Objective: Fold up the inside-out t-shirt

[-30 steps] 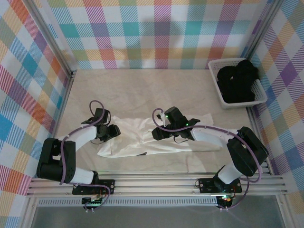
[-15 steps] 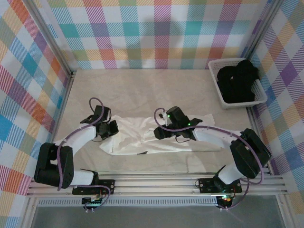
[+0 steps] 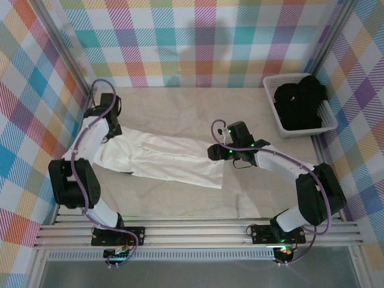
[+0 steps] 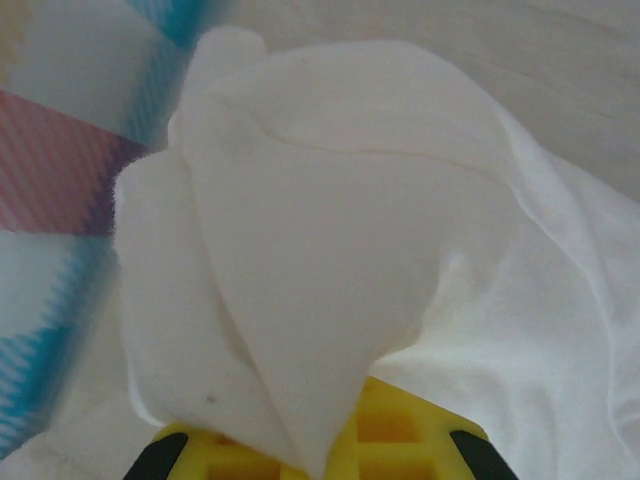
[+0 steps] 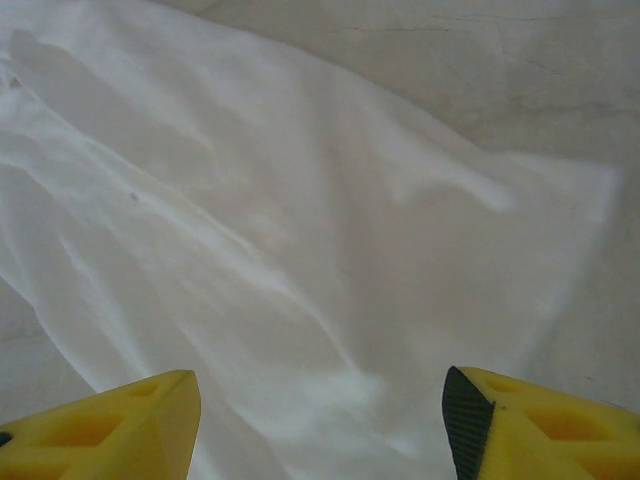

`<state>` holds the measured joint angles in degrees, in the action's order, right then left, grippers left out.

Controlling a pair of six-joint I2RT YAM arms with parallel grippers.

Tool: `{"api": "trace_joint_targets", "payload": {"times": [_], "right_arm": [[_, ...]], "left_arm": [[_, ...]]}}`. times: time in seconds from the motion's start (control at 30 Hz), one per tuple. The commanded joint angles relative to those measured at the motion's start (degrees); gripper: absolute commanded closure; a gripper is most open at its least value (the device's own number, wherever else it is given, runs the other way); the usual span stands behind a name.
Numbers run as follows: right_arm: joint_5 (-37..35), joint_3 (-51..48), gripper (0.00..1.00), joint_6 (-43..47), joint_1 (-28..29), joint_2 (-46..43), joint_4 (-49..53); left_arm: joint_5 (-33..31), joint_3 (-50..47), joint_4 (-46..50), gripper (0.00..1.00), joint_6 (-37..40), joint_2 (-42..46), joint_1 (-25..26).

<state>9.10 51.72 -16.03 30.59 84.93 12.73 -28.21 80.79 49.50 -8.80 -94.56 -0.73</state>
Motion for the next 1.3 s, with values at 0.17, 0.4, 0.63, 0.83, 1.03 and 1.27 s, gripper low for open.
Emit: {"api": "trace_joint_targets", "payload": {"times": [0.17, 0.4, 0.63, 0.83, 1.03, 1.27], "right_arm": [[3.92, 3.03, 0.35, 0.09, -0.18, 2.19, 2.4], [10.5, 6.78, 0.46, -0.93, 2.23, 9.2, 0.14], [10.16, 10.08, 0.52, -1.27, 2.87, 17.39, -0.2], [10.38, 13.05, 0.52, -0.88, 1.56, 21.35, 2.19], [11.02, 10.1, 0.45, 0.68, -2.41, 13.35, 3.41], [8.3, 3.27, 0.42, 2.12, -9.49, 3.37, 5.99]], "left_arm": [[-7.14, 7.63, 7.51, 1.0, 5.21, -3.57, 2.59], [-6.21, 7.59, 7.07, 1.0, 5.02, -5.89, 3.92], [-4.16, 7.36, 7.58, 1.0, 4.66, -5.15, 5.87], [1.07, 5.18, 9.86, 1.0, 0.71, -0.92, 12.95], [8.54, 6.21, 12.49, 1.0, -9.49, -1.74, 27.48], [20.82, 12.43, 5.46, 0.86, -18.57, -13.52, 41.1]]}}
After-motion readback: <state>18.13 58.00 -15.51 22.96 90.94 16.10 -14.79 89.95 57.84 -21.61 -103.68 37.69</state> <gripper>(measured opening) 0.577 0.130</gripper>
